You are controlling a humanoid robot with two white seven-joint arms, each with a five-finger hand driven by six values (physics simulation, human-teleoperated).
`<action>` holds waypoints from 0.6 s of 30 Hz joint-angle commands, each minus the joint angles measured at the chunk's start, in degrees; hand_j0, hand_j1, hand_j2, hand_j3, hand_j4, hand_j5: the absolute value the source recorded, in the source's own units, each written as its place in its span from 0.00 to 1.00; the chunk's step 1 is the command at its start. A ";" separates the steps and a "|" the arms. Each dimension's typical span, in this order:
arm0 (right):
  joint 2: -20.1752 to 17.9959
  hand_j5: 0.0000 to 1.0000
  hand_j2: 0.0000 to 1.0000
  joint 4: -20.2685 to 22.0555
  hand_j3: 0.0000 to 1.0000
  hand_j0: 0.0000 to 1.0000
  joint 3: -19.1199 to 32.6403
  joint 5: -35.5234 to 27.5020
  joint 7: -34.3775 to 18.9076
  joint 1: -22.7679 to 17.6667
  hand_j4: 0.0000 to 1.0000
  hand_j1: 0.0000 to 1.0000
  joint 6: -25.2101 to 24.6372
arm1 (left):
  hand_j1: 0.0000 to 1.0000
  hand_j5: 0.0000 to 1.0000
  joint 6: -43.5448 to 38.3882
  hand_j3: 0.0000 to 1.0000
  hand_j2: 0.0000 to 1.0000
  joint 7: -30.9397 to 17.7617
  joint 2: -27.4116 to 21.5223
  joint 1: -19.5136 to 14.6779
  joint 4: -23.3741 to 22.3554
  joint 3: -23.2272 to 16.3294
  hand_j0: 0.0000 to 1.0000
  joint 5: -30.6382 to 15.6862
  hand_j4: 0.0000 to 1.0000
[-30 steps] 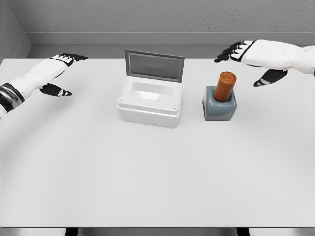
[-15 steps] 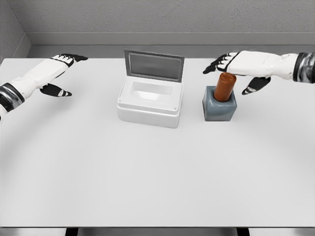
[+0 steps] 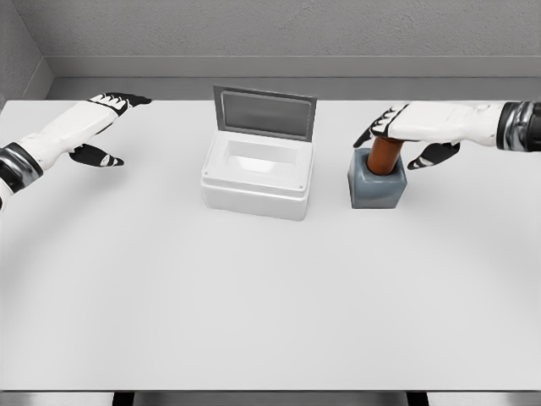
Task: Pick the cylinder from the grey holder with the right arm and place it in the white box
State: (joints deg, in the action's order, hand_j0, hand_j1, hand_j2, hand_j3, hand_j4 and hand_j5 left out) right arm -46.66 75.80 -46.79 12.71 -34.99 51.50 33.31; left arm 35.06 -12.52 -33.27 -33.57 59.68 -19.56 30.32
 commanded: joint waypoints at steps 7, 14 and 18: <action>-0.10 0.49 0.49 -0.22 0.49 0.49 -0.15 -0.23 -0.01 0.00 0.49 0.49 -0.09 | 1.00 1.00 -0.06 1.00 1.00 0.04 -0.12 0.00 0.09 0.05 1.00 -0.43 1.00; -0.01 0.43 0.43 -0.13 0.43 0.43 -0.15 -0.23 -0.01 0.00 0.43 0.43 -0.09 | 1.00 1.00 -0.06 1.00 1.00 0.04 -0.12 0.00 0.09 0.14 1.00 -0.43 1.00; 0.08 0.43 0.43 -0.04 0.43 0.43 -0.06 -0.23 -0.01 0.79 0.43 0.43 -0.09 | 1.00 1.00 -0.06 1.00 1.00 0.04 -0.12 0.00 0.00 0.14 1.00 -0.43 1.00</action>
State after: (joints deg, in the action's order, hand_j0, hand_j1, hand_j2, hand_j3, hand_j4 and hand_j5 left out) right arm -46.59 75.74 -46.89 12.63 -35.01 52.38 33.34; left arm 35.06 -12.51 -33.36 -33.57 59.70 -19.48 30.27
